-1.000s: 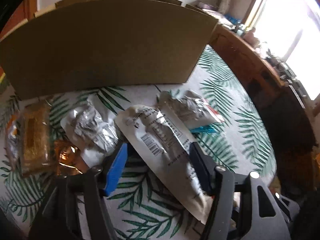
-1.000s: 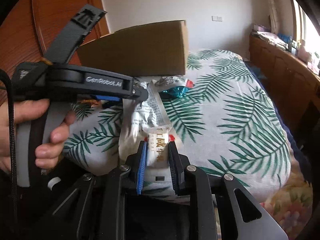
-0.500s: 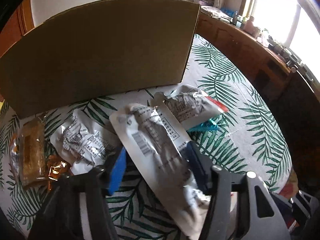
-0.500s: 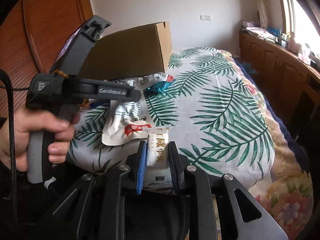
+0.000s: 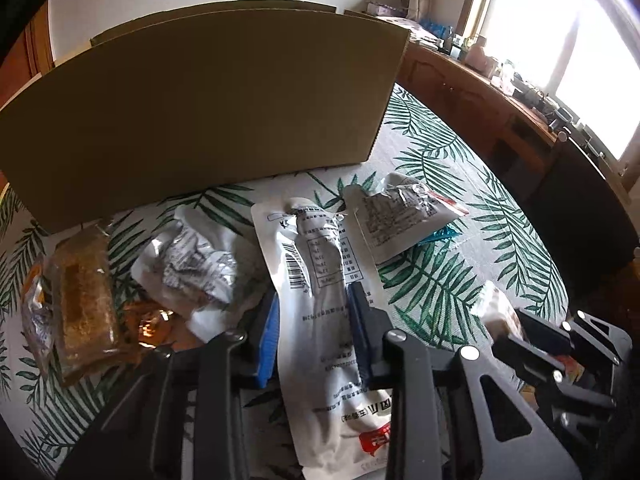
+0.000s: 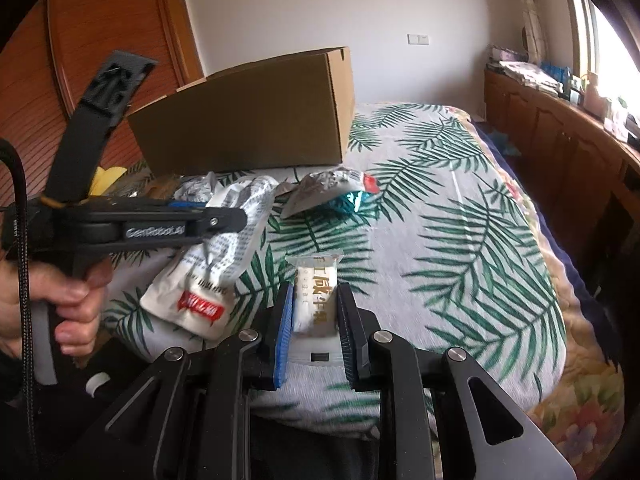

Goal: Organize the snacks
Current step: 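Carry the long white packet and white bar into the box and open both tools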

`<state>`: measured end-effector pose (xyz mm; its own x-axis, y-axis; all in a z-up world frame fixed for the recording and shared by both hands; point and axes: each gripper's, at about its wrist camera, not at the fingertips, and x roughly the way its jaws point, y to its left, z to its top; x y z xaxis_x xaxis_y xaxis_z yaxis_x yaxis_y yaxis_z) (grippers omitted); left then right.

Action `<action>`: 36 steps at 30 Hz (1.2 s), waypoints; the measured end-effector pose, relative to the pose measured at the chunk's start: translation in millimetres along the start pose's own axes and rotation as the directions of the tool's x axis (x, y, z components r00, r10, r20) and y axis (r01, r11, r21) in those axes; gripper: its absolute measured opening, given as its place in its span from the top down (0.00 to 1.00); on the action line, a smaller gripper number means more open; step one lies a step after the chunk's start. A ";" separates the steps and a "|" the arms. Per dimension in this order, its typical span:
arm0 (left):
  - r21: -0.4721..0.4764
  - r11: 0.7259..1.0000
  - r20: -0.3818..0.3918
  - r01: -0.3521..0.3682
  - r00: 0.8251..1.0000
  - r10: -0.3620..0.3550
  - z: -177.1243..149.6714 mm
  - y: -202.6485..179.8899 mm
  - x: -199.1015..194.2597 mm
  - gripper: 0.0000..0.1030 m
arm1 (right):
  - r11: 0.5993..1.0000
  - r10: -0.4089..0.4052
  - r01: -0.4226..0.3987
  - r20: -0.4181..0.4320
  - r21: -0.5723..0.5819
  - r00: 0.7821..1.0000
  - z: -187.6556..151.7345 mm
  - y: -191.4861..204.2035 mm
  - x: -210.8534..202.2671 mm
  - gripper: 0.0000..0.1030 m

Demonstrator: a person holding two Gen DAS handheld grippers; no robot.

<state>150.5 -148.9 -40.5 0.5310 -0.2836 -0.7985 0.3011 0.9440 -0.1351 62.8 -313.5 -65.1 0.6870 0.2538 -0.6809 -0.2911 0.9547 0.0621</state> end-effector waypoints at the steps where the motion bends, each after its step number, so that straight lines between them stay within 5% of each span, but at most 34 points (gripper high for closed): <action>1: -0.002 1.000 -0.002 0.006 1.000 -0.006 0.3 5.1 -1.4 0.74 | 1.000 0.002 -0.002 0.001 -0.001 1.000 1.6 0.7 1.0 0.81; 18: 0.000 0.997 0.101 0.075 0.992 -0.074 -10.9 16.1 -34.1 0.76 | 1.000 0.010 -0.010 0.016 -0.007 1.000 9.3 4.1 2.7 0.81; 29: 0.010 0.989 0.251 0.150 0.957 -0.147 9.2 22.4 -99.9 0.76 | 0.999 0.011 -0.008 0.082 -0.032 0.997 44.6 8.9 -11.2 0.81; 36: 0.059 0.994 0.344 0.093 0.933 -0.108 51.9 34.2 -142.4 0.76 | 0.996 0.029 -0.014 0.161 -0.091 0.987 96.5 24.6 -19.6 0.81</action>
<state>126.3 -85.0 99.0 0.7351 -0.4244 -0.5287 0.3955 0.9018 -0.1740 106.4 -280.0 20.2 0.7766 0.3027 -0.5525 -0.3600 0.9329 0.0050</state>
